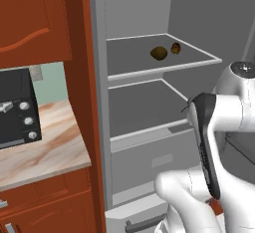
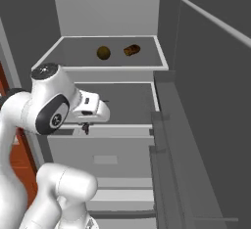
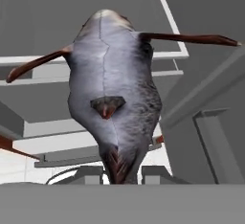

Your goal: Gather the sweet potato and avocado from the fridge and place them on a tray on the dining counter. Then gather the steak and fish from the fridge and place them on the other tray.

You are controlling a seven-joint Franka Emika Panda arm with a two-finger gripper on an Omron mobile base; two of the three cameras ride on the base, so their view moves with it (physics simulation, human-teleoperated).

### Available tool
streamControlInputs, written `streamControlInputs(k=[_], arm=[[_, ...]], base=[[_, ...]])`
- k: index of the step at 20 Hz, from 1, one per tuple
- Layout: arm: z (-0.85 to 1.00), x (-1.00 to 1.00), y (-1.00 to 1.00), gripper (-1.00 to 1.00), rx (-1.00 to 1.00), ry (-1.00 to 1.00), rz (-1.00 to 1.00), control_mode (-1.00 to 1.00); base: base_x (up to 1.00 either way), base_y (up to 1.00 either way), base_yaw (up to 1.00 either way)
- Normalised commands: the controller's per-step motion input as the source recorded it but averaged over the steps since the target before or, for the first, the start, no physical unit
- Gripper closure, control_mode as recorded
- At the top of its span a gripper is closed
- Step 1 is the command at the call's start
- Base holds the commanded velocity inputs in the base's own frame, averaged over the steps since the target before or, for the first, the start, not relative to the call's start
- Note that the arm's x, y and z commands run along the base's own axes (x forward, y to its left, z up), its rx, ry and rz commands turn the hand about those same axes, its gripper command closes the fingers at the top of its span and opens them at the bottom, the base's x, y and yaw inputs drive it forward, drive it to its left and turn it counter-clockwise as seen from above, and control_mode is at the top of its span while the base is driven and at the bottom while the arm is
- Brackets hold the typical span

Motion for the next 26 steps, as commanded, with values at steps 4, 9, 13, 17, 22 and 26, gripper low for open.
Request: streamControlInputs(k=[4, 9, 13, 17, 22, 26], arm=[[0.61, -0.92, 0.41, 1.0, 0.01, 0.0, -0.12, -1.0], [0.83, -0.9, 0.24, 1.0, 0.01, 0.0, -0.11, -1.0], [0.79, -0.74, 0.14, 1.0, 0.01, 0.04, -0.1, -1.0], [0.66, -0.68, 0.14, 1.0, 0.0, 0.11, -0.06, -1.0], [0.56, -0.62, 0.18, 1.0, 0.0, 0.13, -0.03, -1.0], [0.25, -0.58, 0.13, 1.0, 0.0, 0.04, -0.01, -1.0]], base=[[0.0, 0.0, 0.0], [0.0, 0.0, 0.0], [0.0, 0.0, 0.0], [0.0, 0.0, 0.0], [0.0, 0.0, 0.0], [0.0, 0.0, 0.0]])
